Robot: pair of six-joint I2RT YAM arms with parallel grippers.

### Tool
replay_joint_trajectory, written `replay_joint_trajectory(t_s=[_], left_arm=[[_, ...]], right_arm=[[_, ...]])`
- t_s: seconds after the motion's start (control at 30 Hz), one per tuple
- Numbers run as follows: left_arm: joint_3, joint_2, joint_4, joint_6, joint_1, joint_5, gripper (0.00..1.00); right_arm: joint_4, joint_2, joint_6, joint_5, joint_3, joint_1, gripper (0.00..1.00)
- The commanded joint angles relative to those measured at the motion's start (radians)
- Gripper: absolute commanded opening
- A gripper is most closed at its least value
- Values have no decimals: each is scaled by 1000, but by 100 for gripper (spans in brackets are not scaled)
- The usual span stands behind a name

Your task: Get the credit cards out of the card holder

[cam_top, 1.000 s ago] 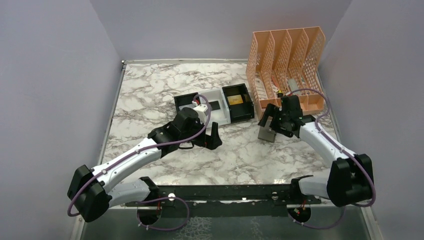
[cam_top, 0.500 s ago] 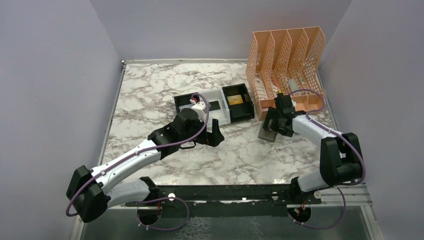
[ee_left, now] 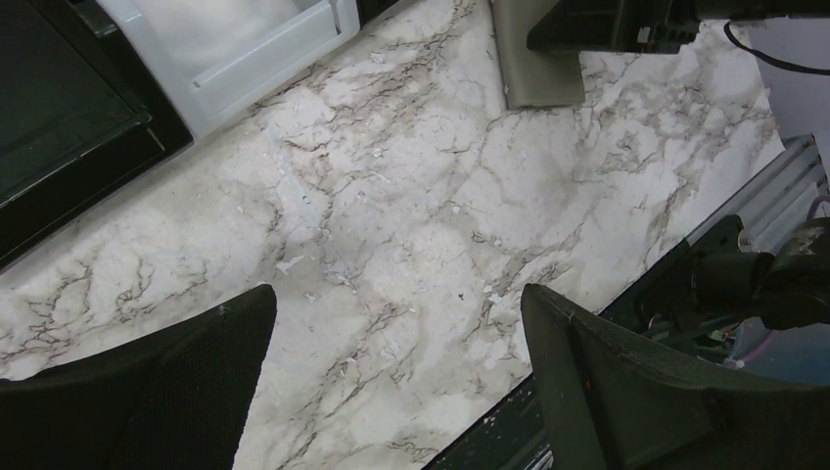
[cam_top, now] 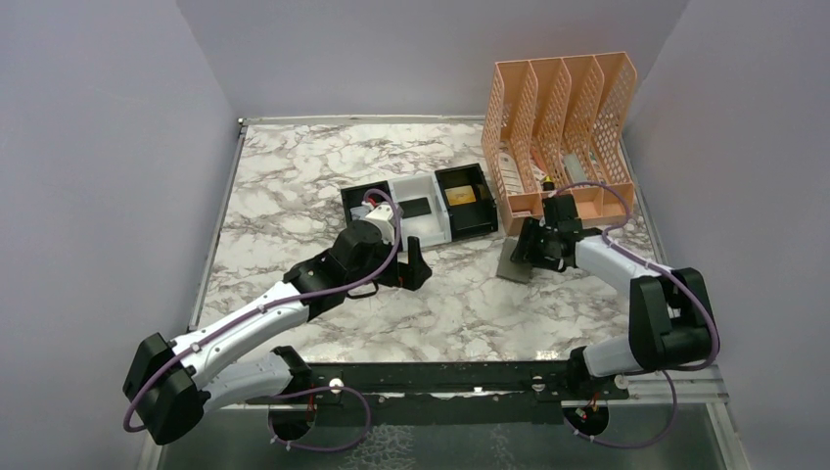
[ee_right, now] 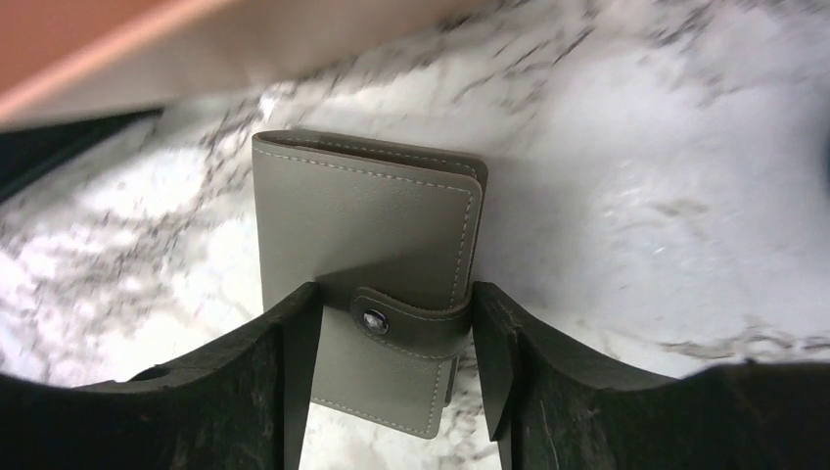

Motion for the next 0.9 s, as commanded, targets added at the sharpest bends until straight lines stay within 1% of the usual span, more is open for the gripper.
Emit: replay_joint_trajectory(t_s=[0.0,0.17,0.23,0.3,0.37,0.47,0.57,0.6,0.67,0.77,0.87], left_arm=[[-28,-30,33,-16,-6,-52,99],[-30,-16,45,-18,-6,-53,99],[-33,-13,46,-21,-6,-54,99],[-42,-18,48,-25,-6,-64,99],[-53,-26,48,-32,-6,-77,99],[-71,-43,48,-52,-6,-104,99],[-95,-57,48,-82,-6,-132,99],[-105,-59,49,-89,-6,-134,97],[-118,-52,49,-102,-6,-132,95],[-127,-29,57,-113,-5,-95,96],[-138,-2,69,-138,-6,-70,96]], right_arm=[[12,-49,-27,-197,-66,16,53],[-7,-50,-65,-270,-60,74,50],[-3,-48,-78,-304,-60,136,50],[-8,-33,-82,-289,-44,244,50],[-11,-11,-89,-283,-25,320,50],[15,1,-99,-316,-18,387,50],[41,-27,-126,-369,-7,427,52],[40,-39,-134,-378,3,435,52],[11,-65,-132,-341,30,438,56],[-43,-97,-150,-264,66,438,62],[-102,-102,-159,-235,90,438,64]])
